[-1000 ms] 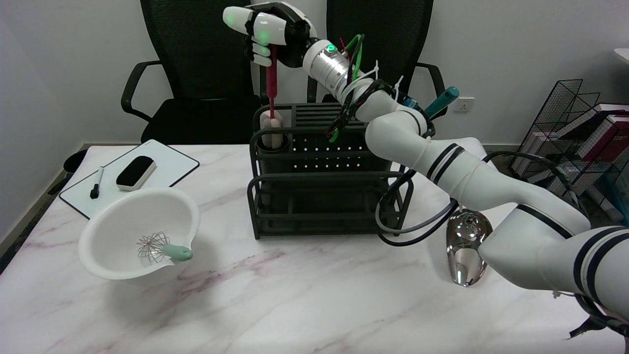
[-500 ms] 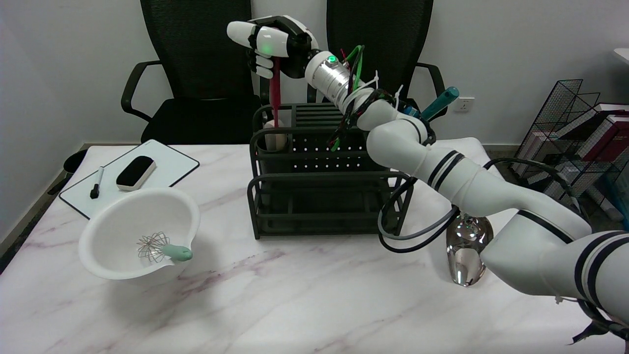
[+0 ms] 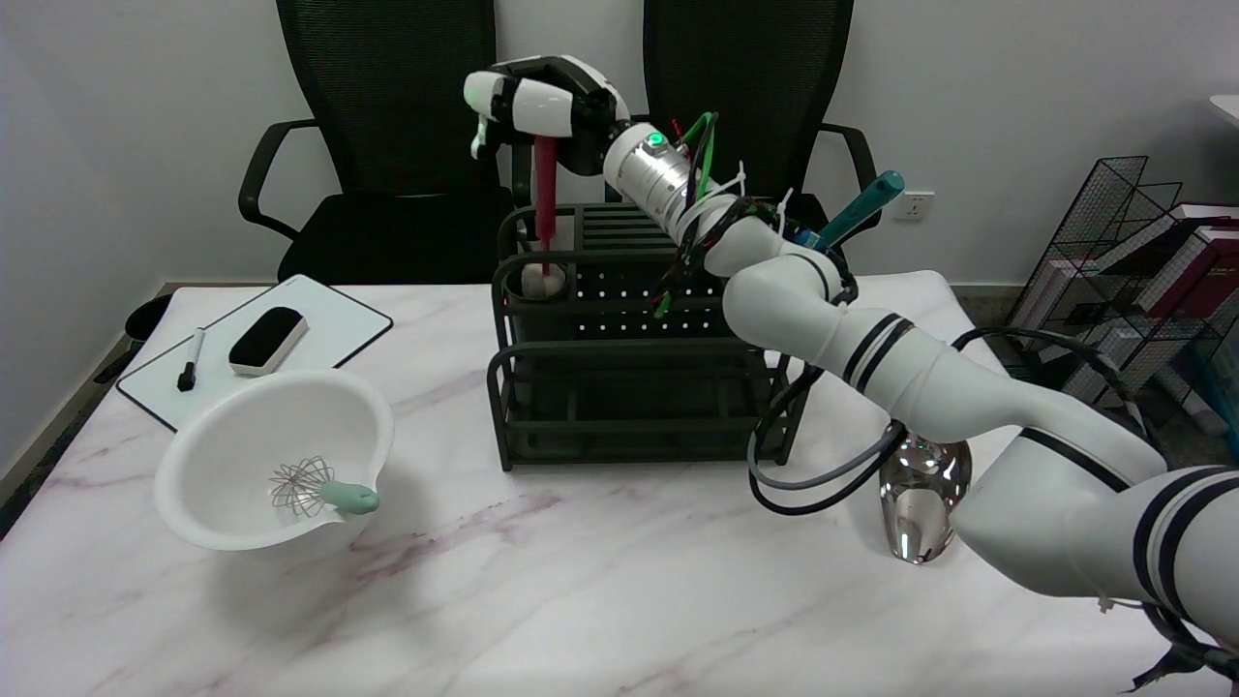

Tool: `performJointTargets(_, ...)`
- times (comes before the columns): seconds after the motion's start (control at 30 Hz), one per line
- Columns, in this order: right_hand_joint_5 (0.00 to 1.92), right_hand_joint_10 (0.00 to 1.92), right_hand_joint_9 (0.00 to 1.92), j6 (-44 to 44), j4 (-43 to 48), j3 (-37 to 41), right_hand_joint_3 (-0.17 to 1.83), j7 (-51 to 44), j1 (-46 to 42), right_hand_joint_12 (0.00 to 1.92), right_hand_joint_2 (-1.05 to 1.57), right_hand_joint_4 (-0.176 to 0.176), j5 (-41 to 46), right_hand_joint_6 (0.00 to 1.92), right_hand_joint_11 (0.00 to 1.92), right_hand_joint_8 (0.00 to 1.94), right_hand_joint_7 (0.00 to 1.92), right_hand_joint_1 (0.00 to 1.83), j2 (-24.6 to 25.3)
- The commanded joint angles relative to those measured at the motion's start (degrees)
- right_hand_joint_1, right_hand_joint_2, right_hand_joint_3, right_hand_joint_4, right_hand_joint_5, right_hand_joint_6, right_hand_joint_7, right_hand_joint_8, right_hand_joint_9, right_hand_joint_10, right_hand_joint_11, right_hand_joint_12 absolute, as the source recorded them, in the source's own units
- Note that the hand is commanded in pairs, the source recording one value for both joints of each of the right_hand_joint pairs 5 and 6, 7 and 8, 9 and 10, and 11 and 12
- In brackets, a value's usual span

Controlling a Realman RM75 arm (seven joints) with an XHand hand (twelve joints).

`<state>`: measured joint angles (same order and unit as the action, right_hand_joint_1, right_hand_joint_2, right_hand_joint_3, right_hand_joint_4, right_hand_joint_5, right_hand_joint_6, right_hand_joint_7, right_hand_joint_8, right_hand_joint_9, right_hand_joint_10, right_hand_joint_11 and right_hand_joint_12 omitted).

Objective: Place the pink sponge bottle brush into the kitchen storage rack.

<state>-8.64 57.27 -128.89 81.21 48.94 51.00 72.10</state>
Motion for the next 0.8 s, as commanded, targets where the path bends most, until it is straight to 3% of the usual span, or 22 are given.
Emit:
performJointTargets(0.03,0.81,1.10,1.10,-3.3,1.4,0.1,1.14,0.1,-3.1,1.00,0.28,0.000,-0.1,0.81,1.00,1.12,1.12,1.25,-0.5)
performJointTargets(0.13,0.50,0.98,0.98,-5.4,2.6,0.4,1.02,-0.3,-3.8,0.96,0.24,0.000,-0.2,0.50,0.96,0.99,0.99,1.25,-1.1)
performJointTargets(0.2,0.44,0.94,0.94,-6.8,3.6,0.6,1.06,-0.4,-4.3,0.96,0.20,0.000,-0.3,0.44,0.96,0.98,0.98,1.26,-1.7)
performJointTargets(0.4,0.47,0.86,0.86,-13.1,7.9,2.1,1.12,-1.1,-6.4,0.97,0.16,0.000,-1.2,0.47,0.97,1.00,1.00,1.26,-4.6)
performJointTargets(0.63,0.54,0.90,0.90,-14.7,18.6,12.0,1.04,-4.9,-15.2,0.98,0.35,0.000,-4.0,0.54,0.98,1.06,1.06,1.22,-9.0)
performJointTargets(0.7,0.59,0.97,0.97,-14.8,21.9,14.8,1.00,-6.5,-19.3,1.00,0.43,0.000,-3.8,0.59,1.00,1.08,1.08,1.21,-9.7)
performJointTargets(0.8,0.84,1.31,1.31,-14.8,27.2,18.4,0.86,-8.6,-24.9,1.12,0.62,0.000,-3.3,0.84,1.12,1.23,1.23,1.14,-10.3)
